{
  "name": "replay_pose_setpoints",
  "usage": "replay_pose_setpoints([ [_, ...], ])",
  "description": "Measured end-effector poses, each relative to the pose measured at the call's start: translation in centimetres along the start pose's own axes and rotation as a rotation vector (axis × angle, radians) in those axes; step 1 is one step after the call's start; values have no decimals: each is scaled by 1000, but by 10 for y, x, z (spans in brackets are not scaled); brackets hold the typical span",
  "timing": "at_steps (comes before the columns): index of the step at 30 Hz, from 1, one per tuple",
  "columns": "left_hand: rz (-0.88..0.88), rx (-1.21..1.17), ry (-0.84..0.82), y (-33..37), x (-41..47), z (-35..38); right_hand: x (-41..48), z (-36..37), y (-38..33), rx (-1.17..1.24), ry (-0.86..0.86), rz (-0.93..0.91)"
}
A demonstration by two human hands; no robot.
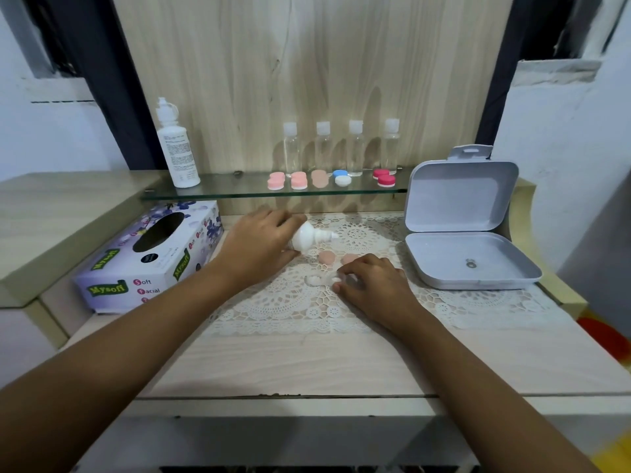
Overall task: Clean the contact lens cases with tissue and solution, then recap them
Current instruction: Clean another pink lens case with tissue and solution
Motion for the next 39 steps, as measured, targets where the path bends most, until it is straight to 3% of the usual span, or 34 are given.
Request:
replay_pose_setpoints([
  [3,-361,-324,-44,-30,-9,9,0,-1,-1,12,10,1],
  [7,-859,-748,24,-63,-32,28,-1,-1,-1,12,10,1],
  [13,-1180,-921,98,-86,-65,59,-1,0,-1,3,7,-3],
  [22,-1145,-901,46,-81,-65,62,0,0,-1,11,10,-3],
  [25,-1099,-780,59,-79,-58,52,-1,0,0,11,7,-3],
  [29,-860,-402,192,-57,-28,-4,-1,-1,-1,14,15,-5],
  [32,-624,-383,238,-28,-7,-18,-2,0,-1,14,19,-4],
  [35,-576,-557,-17,-12,11,8,-2,-1,-1,15,24,-5],
  [39,-596,-567,-473,1,17,55,-1,-1,-1,2,19,-6],
])
Point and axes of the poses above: each hand's wrist, its own x-axis towards the middle knuckle, its own z-axis out of the palm, y = z × x, the point moved 10 cm from there along x, towards the middle knuckle, and after that the axes turned 4 degrees about x, right-handed, at the moved point
